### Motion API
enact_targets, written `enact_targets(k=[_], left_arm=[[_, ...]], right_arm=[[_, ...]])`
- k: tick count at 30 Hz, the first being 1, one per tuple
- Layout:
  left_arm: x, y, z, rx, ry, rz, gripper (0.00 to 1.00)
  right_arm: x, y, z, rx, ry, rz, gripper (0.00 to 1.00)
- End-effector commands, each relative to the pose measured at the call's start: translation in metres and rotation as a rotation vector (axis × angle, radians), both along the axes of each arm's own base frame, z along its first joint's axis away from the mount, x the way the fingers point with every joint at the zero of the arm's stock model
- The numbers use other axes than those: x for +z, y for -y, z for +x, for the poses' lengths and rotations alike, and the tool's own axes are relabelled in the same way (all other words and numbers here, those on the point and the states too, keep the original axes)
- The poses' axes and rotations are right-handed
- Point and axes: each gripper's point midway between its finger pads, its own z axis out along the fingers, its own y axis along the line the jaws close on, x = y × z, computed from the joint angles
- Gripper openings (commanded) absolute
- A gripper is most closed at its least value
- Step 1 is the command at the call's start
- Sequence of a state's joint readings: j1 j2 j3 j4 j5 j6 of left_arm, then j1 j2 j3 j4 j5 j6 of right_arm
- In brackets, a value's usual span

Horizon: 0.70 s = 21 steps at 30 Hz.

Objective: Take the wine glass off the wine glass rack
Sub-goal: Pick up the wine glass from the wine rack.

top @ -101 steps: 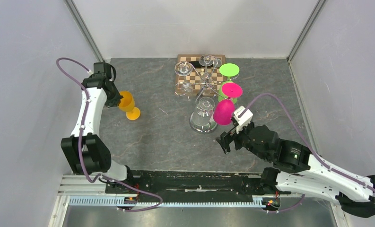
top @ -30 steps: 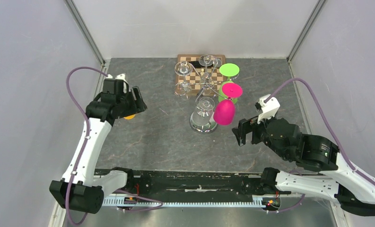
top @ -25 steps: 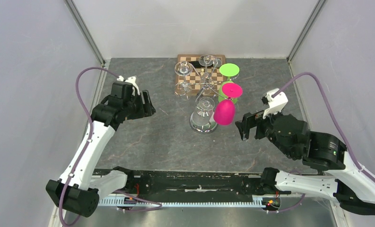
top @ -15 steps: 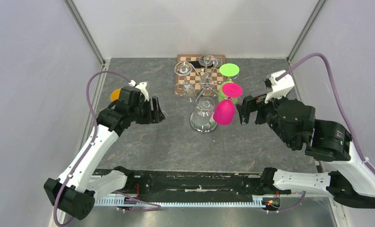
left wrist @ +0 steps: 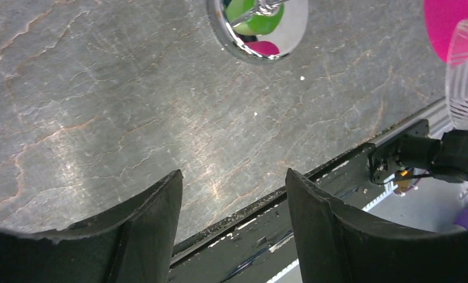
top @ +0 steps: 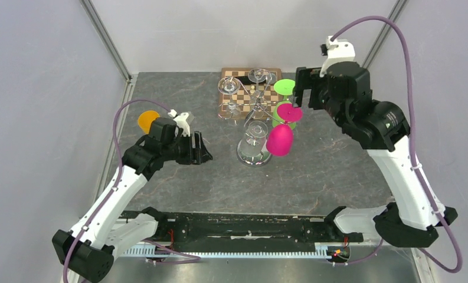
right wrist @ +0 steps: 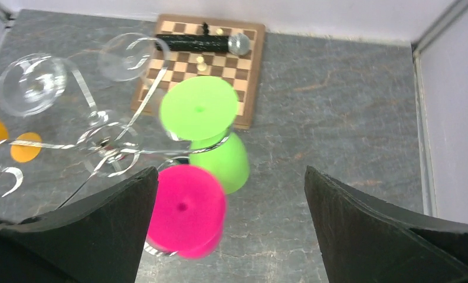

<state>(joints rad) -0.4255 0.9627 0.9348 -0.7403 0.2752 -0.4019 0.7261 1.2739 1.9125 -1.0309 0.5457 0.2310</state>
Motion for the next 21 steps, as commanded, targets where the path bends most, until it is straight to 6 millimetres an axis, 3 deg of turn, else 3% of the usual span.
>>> enact_targets(k=[1,3,10,21], left_arm=[[0.018,0.013,-0.007,-0.09,0.083,-0.076,0.71],[0.018,0.014,-0.011,-0.095,0.091,-0.099,0.7],[0.004,0.028,-0.025,-0.164,0.039,-0.172,0.7],[-0.008,0.03,-0.033,-0.2,0.038,-0.19,0.69]], right_arm=[[-0.009,0.01,0.016,0.062,-0.054,0.112,0.96],[-0.019,0.022,0.026,0.052,-0.072,0.161,0.95],[-0.04,0.027,0.03,0.152,-0.11,0.392,0.9],[-0.064,-0.002,0.018,0.345,-0.165,0.762,0.84]])
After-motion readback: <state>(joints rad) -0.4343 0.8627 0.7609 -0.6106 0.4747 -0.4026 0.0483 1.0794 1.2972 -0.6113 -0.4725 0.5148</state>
